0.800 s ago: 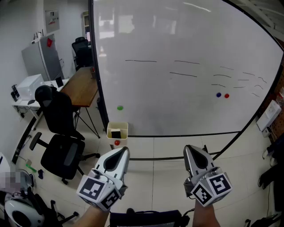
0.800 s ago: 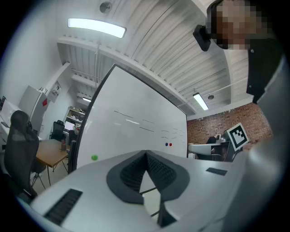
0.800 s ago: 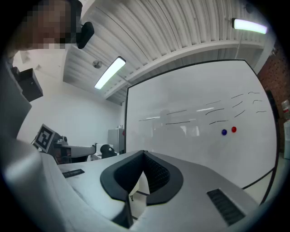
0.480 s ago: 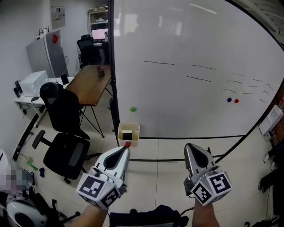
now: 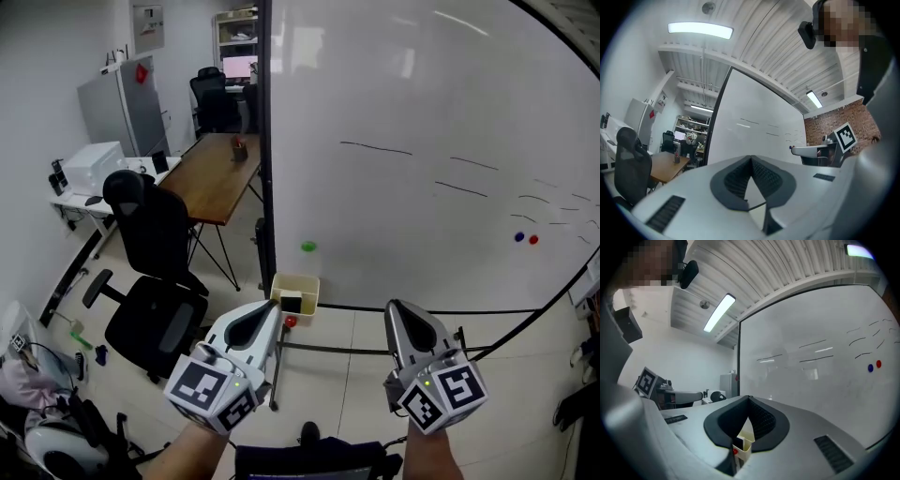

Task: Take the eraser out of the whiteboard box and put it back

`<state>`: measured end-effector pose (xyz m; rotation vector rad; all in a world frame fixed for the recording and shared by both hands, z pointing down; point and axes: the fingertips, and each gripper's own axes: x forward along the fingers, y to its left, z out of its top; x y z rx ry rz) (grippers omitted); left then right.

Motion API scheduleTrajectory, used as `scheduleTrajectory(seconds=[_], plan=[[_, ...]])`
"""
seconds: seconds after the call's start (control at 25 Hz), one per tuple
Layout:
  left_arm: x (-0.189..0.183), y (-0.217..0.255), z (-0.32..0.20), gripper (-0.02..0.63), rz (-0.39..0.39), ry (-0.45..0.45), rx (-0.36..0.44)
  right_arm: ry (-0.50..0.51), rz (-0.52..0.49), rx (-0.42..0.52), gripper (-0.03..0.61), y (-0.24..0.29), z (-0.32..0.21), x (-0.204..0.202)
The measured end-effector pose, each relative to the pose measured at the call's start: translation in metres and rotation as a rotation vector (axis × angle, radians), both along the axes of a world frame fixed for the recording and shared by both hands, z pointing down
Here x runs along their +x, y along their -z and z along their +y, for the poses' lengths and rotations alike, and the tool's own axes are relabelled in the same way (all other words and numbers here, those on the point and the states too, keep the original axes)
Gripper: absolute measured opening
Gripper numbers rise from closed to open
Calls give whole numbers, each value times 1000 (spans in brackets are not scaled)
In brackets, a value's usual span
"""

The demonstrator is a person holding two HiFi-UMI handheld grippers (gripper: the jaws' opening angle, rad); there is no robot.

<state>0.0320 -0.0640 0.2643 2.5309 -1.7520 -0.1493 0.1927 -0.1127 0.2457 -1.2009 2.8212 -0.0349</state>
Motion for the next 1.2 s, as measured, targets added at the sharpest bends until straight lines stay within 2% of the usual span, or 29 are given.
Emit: scheduleTrajectory(seconds=[0.32, 0.56, 0.68, 0.96, 1.2], plan=[[-22, -7, -46, 35, -19, 38, -11, 63, 4, -4, 15, -7, -46, -39], [-61, -4, -71, 35, -23, 29, -8, 45, 0, -19, 15, -14, -71, -74], [-89, -6, -83, 35, -19, -1, -3, 6, 11, -13, 15, -14, -79, -99], [-169, -21, -107, 35, -21, -147, -17, -159, 20, -24, 15, -25, -91, -174], [-231, -34, -124, 35, -23, -190, -32, -274, 25, -51, 15, -46, -104, -217]])
